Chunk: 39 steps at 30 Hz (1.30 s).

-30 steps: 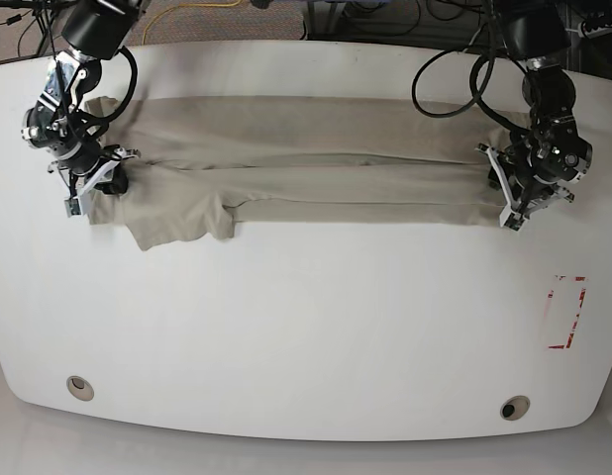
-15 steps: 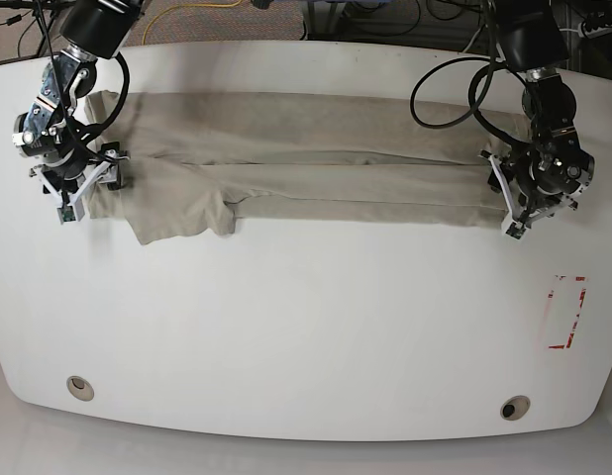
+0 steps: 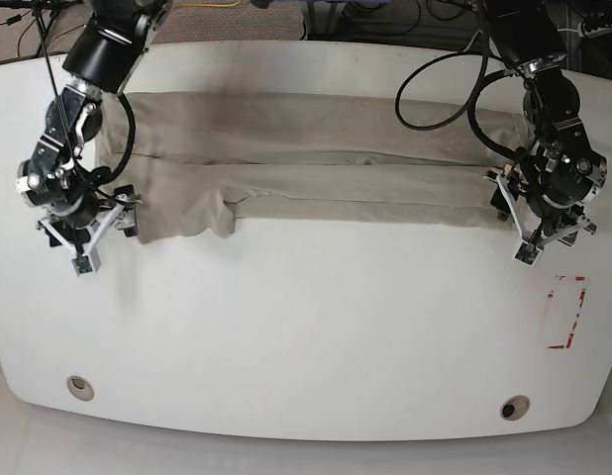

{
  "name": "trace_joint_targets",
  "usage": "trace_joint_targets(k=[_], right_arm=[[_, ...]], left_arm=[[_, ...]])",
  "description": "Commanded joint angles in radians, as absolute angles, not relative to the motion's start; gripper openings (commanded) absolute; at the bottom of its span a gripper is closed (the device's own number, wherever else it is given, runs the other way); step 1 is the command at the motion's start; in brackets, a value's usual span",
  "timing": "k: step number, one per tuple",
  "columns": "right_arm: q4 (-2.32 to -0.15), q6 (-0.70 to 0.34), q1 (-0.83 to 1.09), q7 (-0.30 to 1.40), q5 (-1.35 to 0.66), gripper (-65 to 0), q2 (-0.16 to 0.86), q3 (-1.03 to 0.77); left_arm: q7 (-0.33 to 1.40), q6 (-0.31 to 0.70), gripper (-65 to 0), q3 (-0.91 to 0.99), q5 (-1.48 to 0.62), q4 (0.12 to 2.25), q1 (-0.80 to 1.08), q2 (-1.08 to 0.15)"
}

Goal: Layout the t-shirt on the table in an organized manner, then fold the t-shirt properly
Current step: 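Pull the folded shirt back toward the table center with both grippers, then release both grippers and reposition them on the folded shirt ends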

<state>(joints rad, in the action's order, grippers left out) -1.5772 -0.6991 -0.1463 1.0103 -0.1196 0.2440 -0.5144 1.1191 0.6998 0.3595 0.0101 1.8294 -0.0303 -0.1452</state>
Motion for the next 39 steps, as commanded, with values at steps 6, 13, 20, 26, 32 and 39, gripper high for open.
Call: trace_joint_targets(k=[6,13,20,26,32,39], right_arm=[[-1.36,-0.698,-0.271,0.914,-0.133,-15.4,0.255,-0.486],[-1.247,-0.698,-0.292,0.857,-0.133,-15.4,0.259,-0.484],[-1.228,-0.698,-0.291,0.84,-0.133,-15.7,0.255,-0.483],[-1.228,-0.698,-0.291,0.839,-0.133,-37.6,0.254,-0.483],[-1.228,-0.698,-0.294,0.839,-0.134,-59.5,0.252,-0.483],[-1.228,-0.698,-0.294,0.839,-0.134,-59.1,0.252,-0.483]], left_arm=[[1.113,0.698,-26.4,0.366,-0.007,1.865,-0.044,-0.156],[1.113,0.698,-26.4,0.371,-0.005,1.863,-0.042,-0.157],[1.113,0.698,-26.4,0.371,-0.004,1.862,-0.039,-0.157],[1.113,0.698,-26.4,0.371,-0.004,1.862,-0.039,-0.157],[1.113,0.698,-26.4,0.371,-0.004,1.862,-0.039,-0.157],[1.113,0.698,-26.4,0.371,-0.002,1.862,-0.041,-0.157]])
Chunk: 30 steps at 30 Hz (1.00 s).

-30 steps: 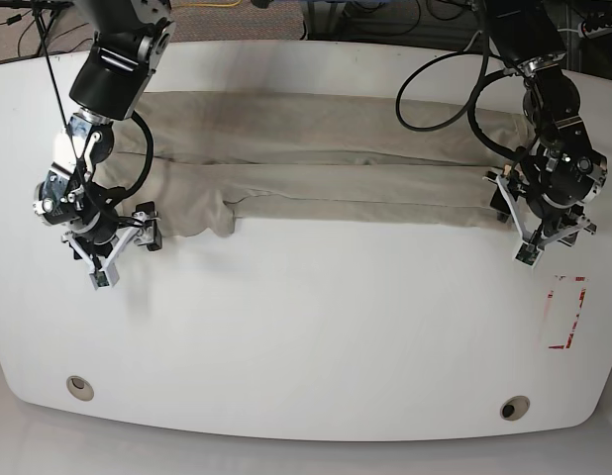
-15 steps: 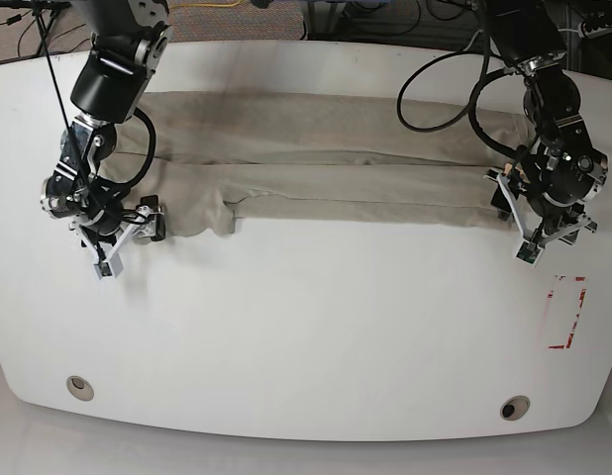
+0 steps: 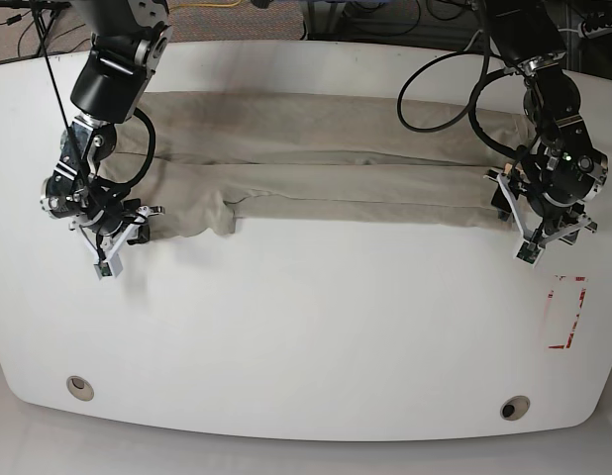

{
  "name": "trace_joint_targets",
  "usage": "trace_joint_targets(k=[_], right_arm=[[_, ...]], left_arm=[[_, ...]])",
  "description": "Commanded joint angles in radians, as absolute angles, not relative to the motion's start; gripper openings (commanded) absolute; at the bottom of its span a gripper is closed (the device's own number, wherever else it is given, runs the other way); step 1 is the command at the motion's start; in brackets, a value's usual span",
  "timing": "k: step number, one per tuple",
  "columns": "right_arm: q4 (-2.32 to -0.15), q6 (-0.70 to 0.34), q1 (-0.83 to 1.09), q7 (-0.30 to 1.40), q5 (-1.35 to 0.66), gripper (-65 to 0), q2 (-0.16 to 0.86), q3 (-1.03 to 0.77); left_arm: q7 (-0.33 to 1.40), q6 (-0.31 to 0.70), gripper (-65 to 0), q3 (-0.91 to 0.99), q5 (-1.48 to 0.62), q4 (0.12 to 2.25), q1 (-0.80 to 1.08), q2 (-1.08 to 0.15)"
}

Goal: Layout the t-shirt on the table in an organized manner, then fold the t-shirt properly
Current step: 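Release both grippers and reposition them on the folded shirt ends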

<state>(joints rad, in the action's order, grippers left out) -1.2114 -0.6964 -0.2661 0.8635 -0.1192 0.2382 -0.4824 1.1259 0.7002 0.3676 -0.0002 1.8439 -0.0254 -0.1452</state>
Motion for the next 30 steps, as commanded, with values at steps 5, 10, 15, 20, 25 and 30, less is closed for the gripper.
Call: trace_joint_targets(k=[5,10,15,20,25,30], right_arm=[[-1.228,-0.698,-0.294,0.839,-0.134,-63.6,0.252,-0.483],[-1.231,-0.698,-0.294,0.839,-0.134,-64.0,0.252,-0.483],[-1.231,-0.698,-0.292,0.839,-0.134,-64.2,0.252,-0.483],[-1.233,-0.698,-0.292,0.839,-0.134,-64.7,0.252,-0.483],[-1.244,-0.698,-0.291,0.842,-0.134,-65.0,0.252,-0.483],[-1.337,-0.698,-0.274,0.885,-0.137,-65.0,0.252,-0.483]], left_arm=[[1.113,0.698,-26.4,0.371,-0.002,1.862,-0.041,-0.157],[1.113,0.698,-26.4,0.371,-0.002,1.862,-0.041,-0.157],[1.113,0.698,-26.4,0.371,-0.002,1.862,-0.041,-0.157],[1.113,0.698,-26.4,0.371,-0.002,1.862,-0.039,-0.157],[1.113,0.698,-26.4,0.371,-0.002,1.862,-0.038,-0.157],[1.113,0.698,-26.4,0.371,-0.002,1.862,-0.038,-0.157]])
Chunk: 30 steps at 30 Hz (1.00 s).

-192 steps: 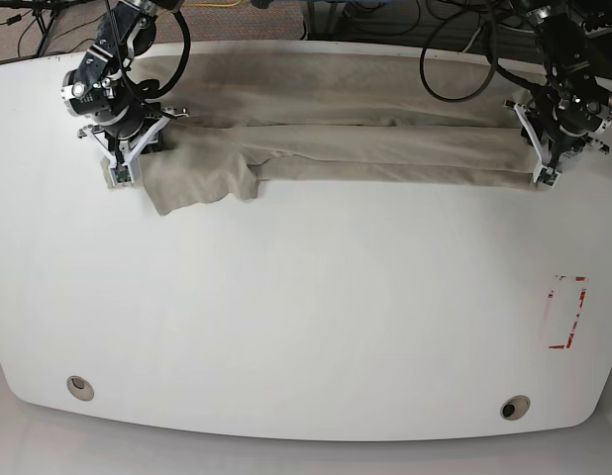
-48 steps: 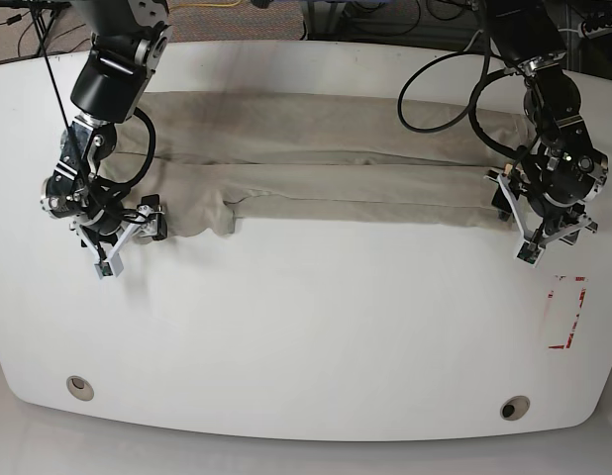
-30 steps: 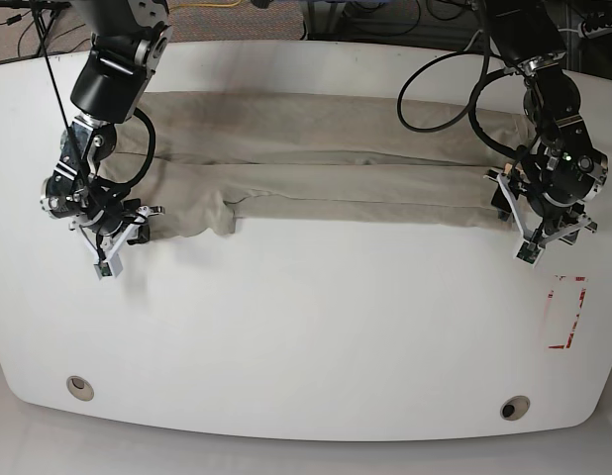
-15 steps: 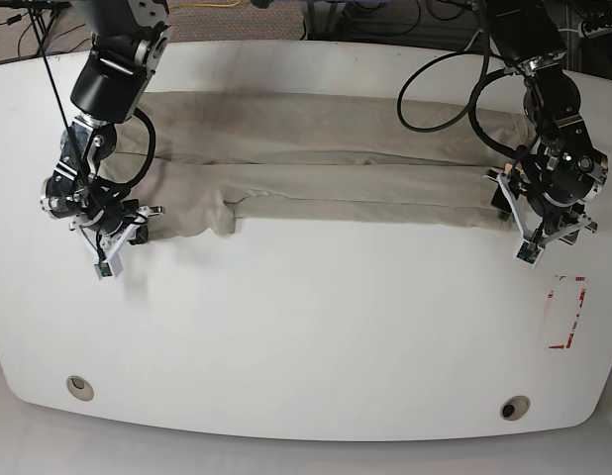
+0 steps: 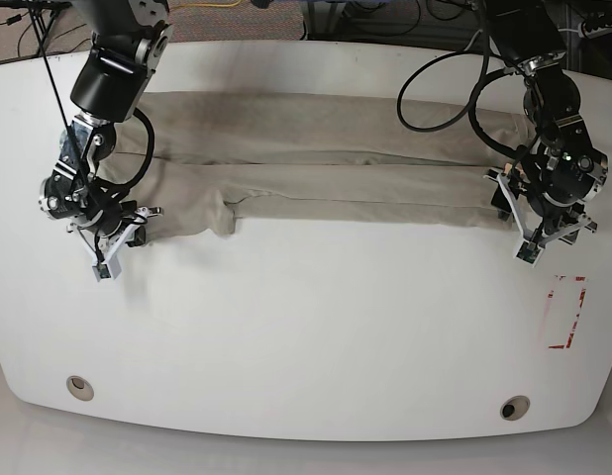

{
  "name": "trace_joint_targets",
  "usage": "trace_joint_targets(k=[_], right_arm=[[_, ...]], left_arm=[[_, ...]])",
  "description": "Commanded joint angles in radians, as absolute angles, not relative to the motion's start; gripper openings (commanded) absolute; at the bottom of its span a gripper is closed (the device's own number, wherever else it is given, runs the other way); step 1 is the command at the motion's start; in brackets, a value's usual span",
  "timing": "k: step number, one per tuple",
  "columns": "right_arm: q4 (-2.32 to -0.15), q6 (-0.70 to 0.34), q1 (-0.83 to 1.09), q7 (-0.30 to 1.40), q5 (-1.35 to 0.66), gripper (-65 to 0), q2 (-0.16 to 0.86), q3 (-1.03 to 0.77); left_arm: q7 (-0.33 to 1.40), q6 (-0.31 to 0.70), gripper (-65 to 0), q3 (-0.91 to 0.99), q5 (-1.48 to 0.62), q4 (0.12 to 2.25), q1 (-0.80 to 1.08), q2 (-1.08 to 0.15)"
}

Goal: Layout the t-shirt on the table in an organized manner, then fold the t-shirt properly
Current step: 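Release both grippers and reposition them on the folded shirt ends, then grasp the shirt end with the right gripper and fold it inward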

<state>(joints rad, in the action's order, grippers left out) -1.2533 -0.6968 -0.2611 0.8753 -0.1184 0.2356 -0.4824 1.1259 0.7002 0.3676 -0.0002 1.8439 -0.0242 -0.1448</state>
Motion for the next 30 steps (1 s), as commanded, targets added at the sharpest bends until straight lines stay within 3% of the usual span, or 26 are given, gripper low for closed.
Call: trace_joint_targets(k=[1,24,30], right_arm=[[-1.356,-0.698,-0.272,0.895,-0.14,-65.0,0.252,-0.483],[-1.965,-0.698,-0.081,1.188,-0.142,-65.0,0.102,-0.483],[-2.018,-0.698,0.002,1.225,-0.14,-65.0,0.067,-0.483]], left_arm=[[1.113,0.698,-26.4,0.371,-0.002,1.862,-0.038,-0.157],[1.112,0.698,-26.4,0.369,-0.001,1.859,-0.039,-0.157],[1.11,0.698,-26.4,0.364,-0.001,1.859,-0.039,-0.157]])
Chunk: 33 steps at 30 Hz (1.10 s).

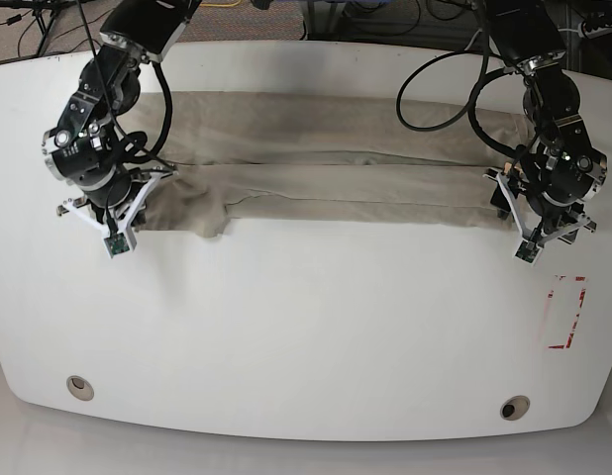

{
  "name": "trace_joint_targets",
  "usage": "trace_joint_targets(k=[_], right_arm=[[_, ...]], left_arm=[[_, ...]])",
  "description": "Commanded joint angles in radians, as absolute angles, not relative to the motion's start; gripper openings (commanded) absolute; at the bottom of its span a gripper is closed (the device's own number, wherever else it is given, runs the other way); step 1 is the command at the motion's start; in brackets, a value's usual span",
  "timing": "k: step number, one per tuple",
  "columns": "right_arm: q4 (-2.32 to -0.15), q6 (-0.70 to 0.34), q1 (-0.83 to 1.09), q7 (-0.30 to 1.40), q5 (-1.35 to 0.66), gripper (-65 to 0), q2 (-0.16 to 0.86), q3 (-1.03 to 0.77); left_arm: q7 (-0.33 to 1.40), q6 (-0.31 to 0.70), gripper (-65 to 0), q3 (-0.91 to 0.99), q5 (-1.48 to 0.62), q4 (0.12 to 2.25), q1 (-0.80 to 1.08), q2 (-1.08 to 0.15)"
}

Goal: Layout the t-shirt on the table in an organized manner, then fold the t-shirt properly
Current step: 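Grasp the shirt end with the right gripper and fold it inward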

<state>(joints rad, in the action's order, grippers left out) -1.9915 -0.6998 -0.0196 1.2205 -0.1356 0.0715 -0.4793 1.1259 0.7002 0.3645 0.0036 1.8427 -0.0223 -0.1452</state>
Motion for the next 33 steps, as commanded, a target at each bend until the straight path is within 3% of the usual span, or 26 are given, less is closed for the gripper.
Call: trace_joint_targets(k=[1,18,33], right_arm=[[-2.02,-0.698,0.016,1.227,-0.14,-65.0,0.064,-0.483],[-2.025,-0.698,0.217,1.225,-0.142,-65.0,0.033,-0.489],[-2.026,-0.698,0.337,1.225,-0.275,-65.0,0.039,-0.513]], left_arm=[[1.11,0.698,-26.4,0.363,-0.001,1.859,-0.039,-0.157],[1.109,0.698,-26.4,0.363,-0.001,1.84,-0.039,-0.157],[1.109,0.698,-26.4,0.364,-0.001,1.784,-0.041,-0.157]])
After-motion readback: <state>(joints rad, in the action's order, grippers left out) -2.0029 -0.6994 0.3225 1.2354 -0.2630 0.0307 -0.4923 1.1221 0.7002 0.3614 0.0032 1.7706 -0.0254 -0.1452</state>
